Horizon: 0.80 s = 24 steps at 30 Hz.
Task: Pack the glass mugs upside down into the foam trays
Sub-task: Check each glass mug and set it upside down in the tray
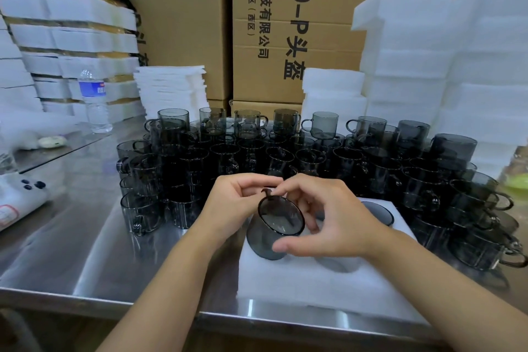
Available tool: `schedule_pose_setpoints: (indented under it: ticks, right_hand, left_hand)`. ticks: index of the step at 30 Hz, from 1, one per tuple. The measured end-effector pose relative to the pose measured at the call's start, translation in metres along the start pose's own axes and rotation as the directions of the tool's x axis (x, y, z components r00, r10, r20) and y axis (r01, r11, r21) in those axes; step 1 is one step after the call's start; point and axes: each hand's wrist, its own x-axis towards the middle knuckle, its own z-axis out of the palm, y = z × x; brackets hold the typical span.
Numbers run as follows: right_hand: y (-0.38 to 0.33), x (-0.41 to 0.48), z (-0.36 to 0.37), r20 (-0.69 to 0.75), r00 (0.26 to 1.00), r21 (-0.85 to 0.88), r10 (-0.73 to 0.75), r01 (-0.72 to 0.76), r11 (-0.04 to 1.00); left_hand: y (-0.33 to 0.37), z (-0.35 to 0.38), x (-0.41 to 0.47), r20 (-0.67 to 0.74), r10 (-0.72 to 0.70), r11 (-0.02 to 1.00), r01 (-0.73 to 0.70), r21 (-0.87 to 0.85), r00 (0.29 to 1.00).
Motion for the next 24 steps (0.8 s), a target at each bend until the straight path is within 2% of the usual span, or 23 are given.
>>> schedule_pose_setpoints:
  ticks: [2,5,8,13,18,24]
  right_hand:
    - [0.0006,-0.0003,0.0,0.058,0.998,0.018,0.038,-0.039,0.999]
    - [-0.001,-0.0004,-0.0003,0.06,0.996,0.029,0.06,-0.062,0.998]
    - [-0.0032,-0.0011,-0.0014,0.051,0.999,-0.01,0.019,-0.018,1.0]
    - [-0.0035,0.0,0.0017,0.158,0.987,-0.096,0.014,0.002,0.995]
    - [-0.0029,0.002,0.0024,0.129,0.991,-0.084,0.046,-0.035,0.996]
    - [-0.005,-0.0002,0.0035,0.111,0.991,-0.154,0.072,-0.054,0.987]
  left_hand:
    - [0.0012,-0.0004,-0.001,0.092,-0.015,0.999,0.018,-0.027,0.996]
    - [0.0034,-0.0043,-0.0001,0.175,-0.052,0.993,0.07,-0.097,0.983]
    - [0.0008,-0.0063,0.0025,0.171,-0.041,0.998,0.05,-0.049,0.984]
    - [-0.0002,-0.0065,0.003,0.224,-0.062,0.996,0.073,-0.042,0.973]
    - [-0.0029,-0.0042,0.0021,0.246,-0.055,0.994,0.076,-0.074,0.968]
    - [-0.0032,-0.003,0.0018,0.253,-0.045,0.994,0.07,-0.088,0.966]
